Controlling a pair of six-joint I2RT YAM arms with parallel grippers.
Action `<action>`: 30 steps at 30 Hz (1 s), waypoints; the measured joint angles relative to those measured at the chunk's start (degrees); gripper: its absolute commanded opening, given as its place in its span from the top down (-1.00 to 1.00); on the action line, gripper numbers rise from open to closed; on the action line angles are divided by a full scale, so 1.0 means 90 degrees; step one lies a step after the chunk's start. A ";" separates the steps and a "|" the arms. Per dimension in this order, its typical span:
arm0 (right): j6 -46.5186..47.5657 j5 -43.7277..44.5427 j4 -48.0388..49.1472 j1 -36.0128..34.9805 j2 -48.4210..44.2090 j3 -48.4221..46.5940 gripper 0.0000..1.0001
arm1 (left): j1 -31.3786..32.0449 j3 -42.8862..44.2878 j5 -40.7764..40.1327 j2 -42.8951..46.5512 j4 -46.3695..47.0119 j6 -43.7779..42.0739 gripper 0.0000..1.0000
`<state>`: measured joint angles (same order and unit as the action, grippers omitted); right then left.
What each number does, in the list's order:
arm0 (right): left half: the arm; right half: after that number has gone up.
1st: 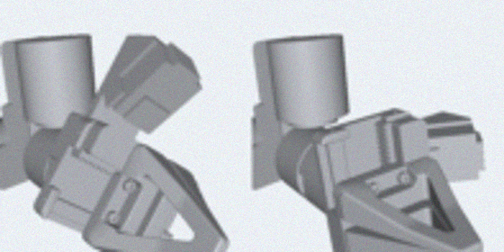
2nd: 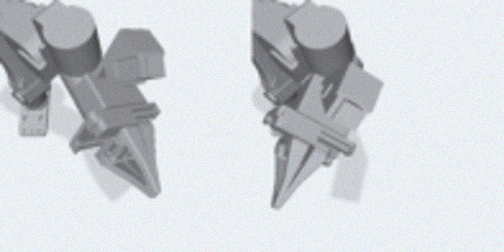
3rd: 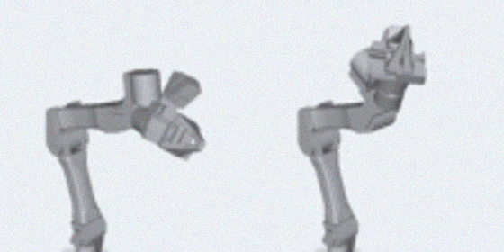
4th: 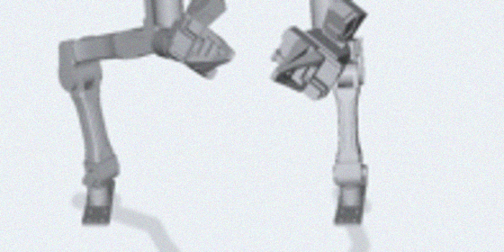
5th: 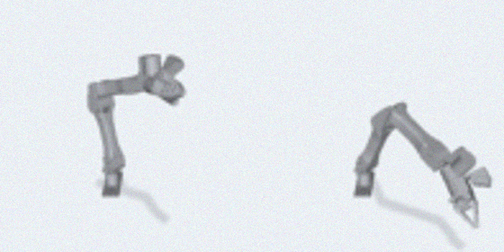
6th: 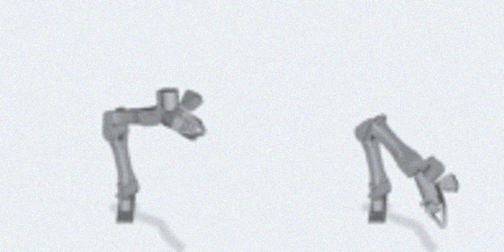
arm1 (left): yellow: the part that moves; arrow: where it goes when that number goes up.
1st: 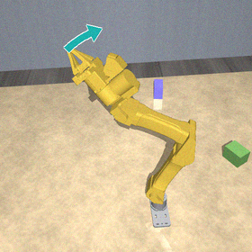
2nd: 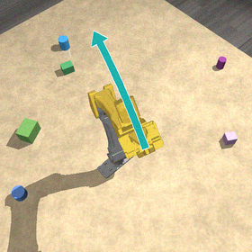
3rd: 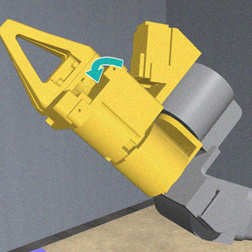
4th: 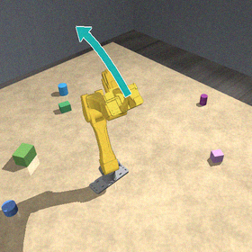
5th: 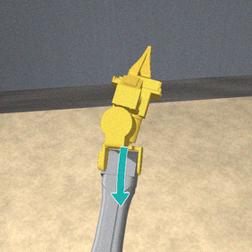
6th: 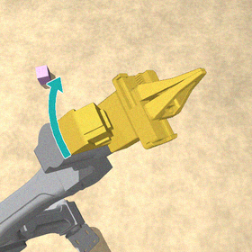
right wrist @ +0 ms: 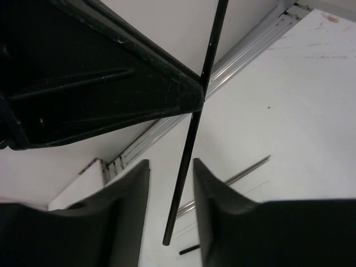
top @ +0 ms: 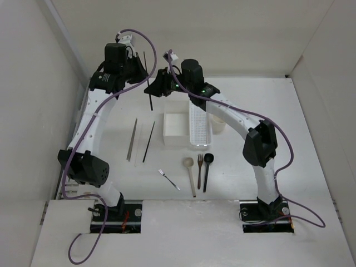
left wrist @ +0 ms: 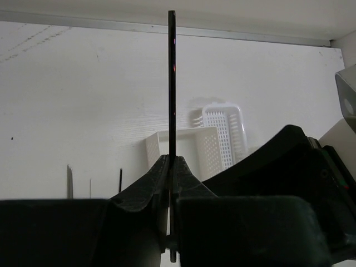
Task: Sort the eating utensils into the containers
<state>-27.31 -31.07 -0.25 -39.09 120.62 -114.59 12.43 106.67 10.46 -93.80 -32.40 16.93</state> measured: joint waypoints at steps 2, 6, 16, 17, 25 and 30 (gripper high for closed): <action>-0.0058 0.0032 0.0039 0.0000 0.0000 0.0000 0.43 | 0.0032 0.0000 -0.0002 0.0000 -0.0002 0.0022 1.00; -0.0141 0.0304 -0.0012 0.0012 0.0000 0.0010 1.00 | 0.0036 0.0000 0.0010 0.0017 0.0007 0.0061 1.00; -0.0163 0.0923 0.0107 0.0032 -0.0248 0.0631 1.00 | 0.0083 -0.0022 -0.0063 0.0049 -0.0053 0.0005 -1.00; -0.0165 0.1066 0.0063 0.0049 -0.0338 0.0758 1.00 | 0.0083 -0.0022 -0.0117 0.0049 -0.0058 0.0019 -1.00; 0.0340 0.3079 -0.1394 0.0440 -0.1630 0.1440 1.00 | -0.0299 -0.0549 -0.0916 0.0338 -0.0049 -0.0277 -0.95; 0.0568 0.4345 -0.2361 0.0500 -0.2144 0.1829 1.00 | -0.0855 -0.1562 -0.1588 0.0658 -0.0041 -0.0342 -0.87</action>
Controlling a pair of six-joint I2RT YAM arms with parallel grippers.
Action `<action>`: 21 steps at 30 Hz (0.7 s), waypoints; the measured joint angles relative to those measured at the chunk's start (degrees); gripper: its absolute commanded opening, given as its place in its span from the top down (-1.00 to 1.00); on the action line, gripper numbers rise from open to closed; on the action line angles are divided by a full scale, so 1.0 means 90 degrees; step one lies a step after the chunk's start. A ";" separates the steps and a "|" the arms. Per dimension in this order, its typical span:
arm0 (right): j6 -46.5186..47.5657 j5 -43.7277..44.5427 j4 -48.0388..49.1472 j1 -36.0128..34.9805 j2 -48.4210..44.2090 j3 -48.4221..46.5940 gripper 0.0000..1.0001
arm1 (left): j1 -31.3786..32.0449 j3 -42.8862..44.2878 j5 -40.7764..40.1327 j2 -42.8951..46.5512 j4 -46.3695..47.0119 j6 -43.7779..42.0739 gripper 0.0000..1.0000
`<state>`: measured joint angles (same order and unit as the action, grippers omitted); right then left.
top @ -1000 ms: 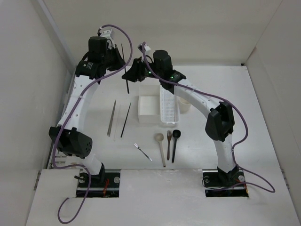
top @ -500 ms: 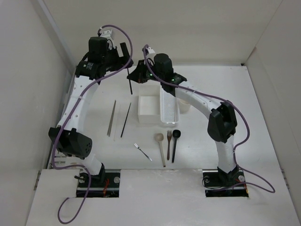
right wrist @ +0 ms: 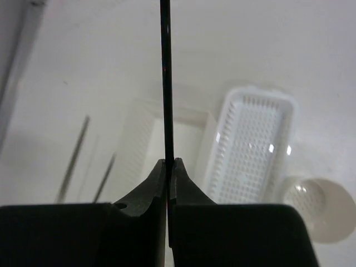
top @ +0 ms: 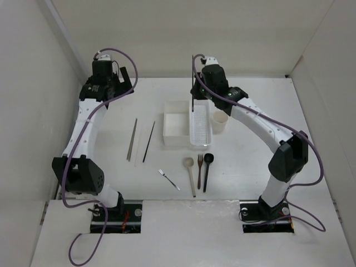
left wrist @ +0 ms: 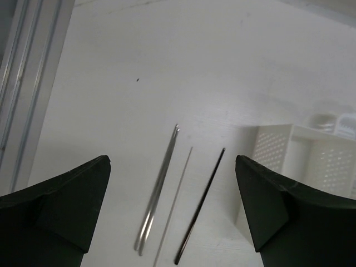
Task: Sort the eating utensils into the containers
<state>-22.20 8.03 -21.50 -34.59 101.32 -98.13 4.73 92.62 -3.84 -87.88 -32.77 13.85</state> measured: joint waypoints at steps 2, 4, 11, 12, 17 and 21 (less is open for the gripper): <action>-0.0012 0.0243 -0.0253 0.0000 -0.0005 0.0272 1.00 | -0.0039 -0.0362 -0.0204 0.0058 -0.0019 0.0000 -0.87; -0.0066 0.0440 -0.0491 0.0000 0.0041 0.0651 1.00 | -0.0024 -0.0658 -0.0316 0.0070 -0.0036 0.0000 -0.87; -0.0180 0.0724 -0.1061 0.0000 0.0355 0.1579 1.00 | 0.0010 -0.0860 -0.0534 0.0083 -0.0005 -0.0007 -0.87; -0.0182 0.0736 -0.1071 0.0000 0.0384 0.1600 1.00 | 0.0010 -0.0862 -0.0551 0.0090 0.0002 -0.0007 -0.87; -0.0199 0.0712 -0.1035 0.0015 0.0532 0.1613 1.00 | 0.0010 -0.1010 -0.0576 0.0236 0.0051 -0.0005 -0.87; -0.0228 0.0605 -0.0991 0.0056 0.0804 0.1581 1.00 | 0.0010 -0.1124 -0.0554 0.0294 0.0051 -0.0005 -0.87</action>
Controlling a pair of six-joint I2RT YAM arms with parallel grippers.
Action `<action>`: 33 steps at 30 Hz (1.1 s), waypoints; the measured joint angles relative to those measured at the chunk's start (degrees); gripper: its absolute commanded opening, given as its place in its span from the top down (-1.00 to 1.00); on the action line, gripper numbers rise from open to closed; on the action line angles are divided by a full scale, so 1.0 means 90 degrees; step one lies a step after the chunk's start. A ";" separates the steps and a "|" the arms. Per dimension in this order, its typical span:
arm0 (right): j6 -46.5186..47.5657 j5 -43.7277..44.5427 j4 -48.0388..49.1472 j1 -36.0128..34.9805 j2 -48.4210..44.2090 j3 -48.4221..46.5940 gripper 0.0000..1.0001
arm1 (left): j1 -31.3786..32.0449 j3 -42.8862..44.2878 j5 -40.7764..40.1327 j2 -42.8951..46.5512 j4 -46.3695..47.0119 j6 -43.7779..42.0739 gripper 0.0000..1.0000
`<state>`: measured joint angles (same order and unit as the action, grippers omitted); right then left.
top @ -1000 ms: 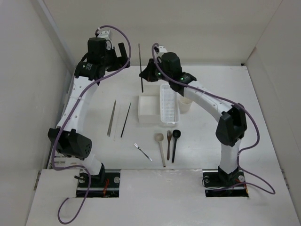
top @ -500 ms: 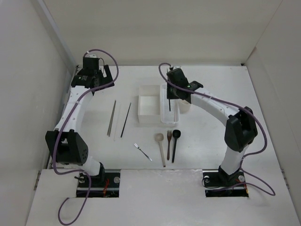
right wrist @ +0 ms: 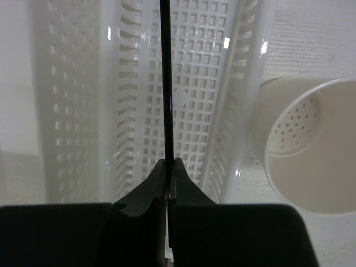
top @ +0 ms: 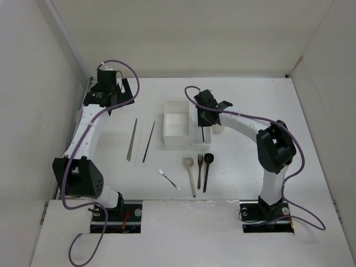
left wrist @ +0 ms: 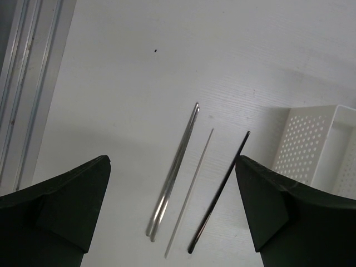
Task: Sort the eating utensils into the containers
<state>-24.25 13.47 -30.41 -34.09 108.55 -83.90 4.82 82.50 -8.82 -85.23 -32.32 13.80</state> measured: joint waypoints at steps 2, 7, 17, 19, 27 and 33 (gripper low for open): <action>-0.0024 -0.0090 0.0002 0.0051 0.0172 -0.0010 1.00 | 0.0000 -0.0024 0.0010 0.0000 -0.0005 0.0000 -0.87; -0.0080 -0.0216 -0.0005 0.0189 0.0425 -0.0019 1.00 | 0.0000 -0.0032 0.0024 0.0002 -0.0002 0.0000 -0.87; -0.0131 -0.0311 0.0000 0.0245 0.0432 -0.0211 0.42 | 0.0000 -0.0046 0.0024 0.0005 0.0005 0.0000 -0.87; -0.0121 -0.0323 -0.0005 0.0245 0.0432 -0.0214 0.40 | 0.0000 -0.0058 0.0024 0.0007 0.0017 0.0000 -0.87; -0.0131 -0.0330 -0.0049 0.0245 0.0430 -0.0323 0.40 | 0.0000 -0.0474 0.0041 0.0090 0.0160 -0.0005 -0.45; -0.0126 -0.0330 -0.0124 0.0245 0.0197 -0.0413 0.40 | 0.0000 -0.1178 0.0080 0.0056 0.0333 -0.0274 0.02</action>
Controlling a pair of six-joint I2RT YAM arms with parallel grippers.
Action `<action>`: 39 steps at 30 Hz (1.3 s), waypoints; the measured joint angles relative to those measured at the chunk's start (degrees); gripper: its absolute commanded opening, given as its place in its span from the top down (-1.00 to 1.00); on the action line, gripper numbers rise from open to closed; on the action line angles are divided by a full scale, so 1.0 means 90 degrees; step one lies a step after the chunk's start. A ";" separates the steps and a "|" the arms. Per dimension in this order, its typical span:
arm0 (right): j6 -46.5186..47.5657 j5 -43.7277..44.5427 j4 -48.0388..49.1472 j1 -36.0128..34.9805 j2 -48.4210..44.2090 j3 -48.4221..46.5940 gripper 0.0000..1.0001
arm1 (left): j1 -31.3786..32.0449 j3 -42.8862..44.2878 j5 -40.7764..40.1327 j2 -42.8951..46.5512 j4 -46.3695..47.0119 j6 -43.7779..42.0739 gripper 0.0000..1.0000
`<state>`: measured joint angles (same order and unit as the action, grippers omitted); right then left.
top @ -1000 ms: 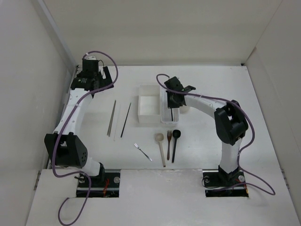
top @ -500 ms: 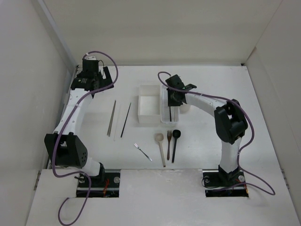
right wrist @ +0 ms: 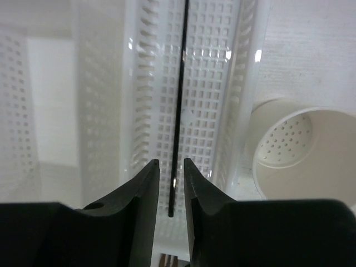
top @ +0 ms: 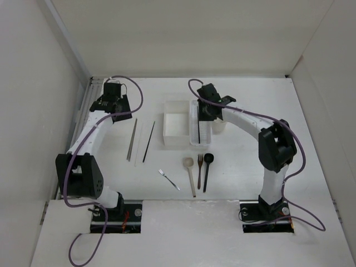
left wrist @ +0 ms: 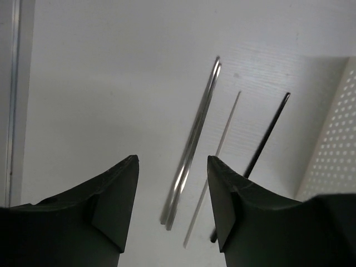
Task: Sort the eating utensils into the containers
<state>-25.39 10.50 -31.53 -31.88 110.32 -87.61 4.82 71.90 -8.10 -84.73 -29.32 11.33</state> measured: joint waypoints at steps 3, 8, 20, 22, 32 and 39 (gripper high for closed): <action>0.0063 0.0017 -0.0017 0.0000 -0.0257 -0.0260 0.40 | 0.0000 -0.0374 0.0085 -0.0202 0.0202 -0.0250 0.04; 0.0221 0.0172 0.0085 0.0000 -0.0877 -0.0593 0.40 | 0.0000 -0.0750 0.0204 -0.1010 0.0362 -0.0610 0.78; 0.0355 0.0437 0.0330 0.0056 -0.1438 -0.0129 0.40 | 0.0039 -0.0787 0.0420 -0.1749 0.0440 -0.1027 0.61; 0.0357 0.0437 0.0316 0.0104 -0.1435 -0.0036 0.40 | 0.0044 -0.0821 0.0423 -0.1749 0.0461 -0.1069 0.61; 0.0364 0.0469 0.0381 0.0243 -0.1542 0.0187 0.40 | 0.0066 -0.0945 0.0512 -0.1744 0.0488 -0.1144 0.49; 0.0369 0.0471 0.0398 0.0255 -0.1591 0.0342 0.40 | 0.0095 -0.1071 0.0527 -0.1649 0.0597 -0.1231 0.46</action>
<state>-22.06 14.74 -27.94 -29.58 96.01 -84.53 5.67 62.26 -3.36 -99.57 -23.94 0.25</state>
